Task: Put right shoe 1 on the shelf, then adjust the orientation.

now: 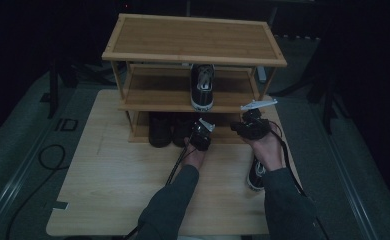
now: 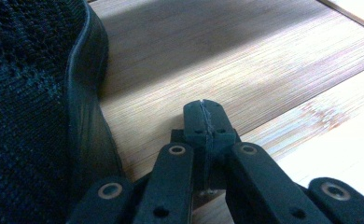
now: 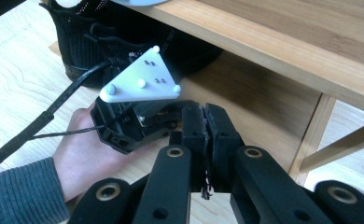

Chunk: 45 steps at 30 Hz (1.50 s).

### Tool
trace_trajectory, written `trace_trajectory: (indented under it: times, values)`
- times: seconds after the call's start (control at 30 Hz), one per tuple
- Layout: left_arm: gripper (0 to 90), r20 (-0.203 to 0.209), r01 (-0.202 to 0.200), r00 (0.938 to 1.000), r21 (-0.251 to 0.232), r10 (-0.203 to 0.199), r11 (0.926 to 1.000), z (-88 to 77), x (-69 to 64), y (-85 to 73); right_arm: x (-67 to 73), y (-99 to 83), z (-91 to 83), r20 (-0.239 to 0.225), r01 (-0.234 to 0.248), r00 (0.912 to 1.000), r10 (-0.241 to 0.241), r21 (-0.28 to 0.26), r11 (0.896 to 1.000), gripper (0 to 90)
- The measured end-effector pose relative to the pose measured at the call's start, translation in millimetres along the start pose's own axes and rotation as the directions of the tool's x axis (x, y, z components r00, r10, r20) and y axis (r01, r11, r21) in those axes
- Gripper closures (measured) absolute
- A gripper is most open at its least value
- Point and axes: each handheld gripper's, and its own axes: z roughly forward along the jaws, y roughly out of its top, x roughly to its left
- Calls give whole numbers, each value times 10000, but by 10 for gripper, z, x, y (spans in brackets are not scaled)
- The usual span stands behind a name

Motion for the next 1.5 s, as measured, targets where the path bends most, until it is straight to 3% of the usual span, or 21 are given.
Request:
trace_trajectory:
  times: [0.57,0.6,0.67,0.97,1.5]
  values:
    - [898,-33,-73,10000,58,73,10000,-5,1,-1,-179,-197,-3,519,-427,9978,411,302,9986,848]
    - [898,-47,101,9999,-90,-101,9999,5,-11,-2,-194,-210,-4,503,-468,9977,452,307,9984,845]
    - [898,-39,-61,10000,42,61,10000,-4,-2,-1,-222,-234,-10,573,-558,9969,539,315,9979,844]
    - [897,-36,-86,10000,67,86,9999,-7,1,-1,-374,-357,-25,917,-990,9913,943,483,9939,832]
    - [898,-33,-61,10000,58,61,10000,-6,-2,-1,-696,-679,31,1695,-2377,9608,2194,966,9665,782]
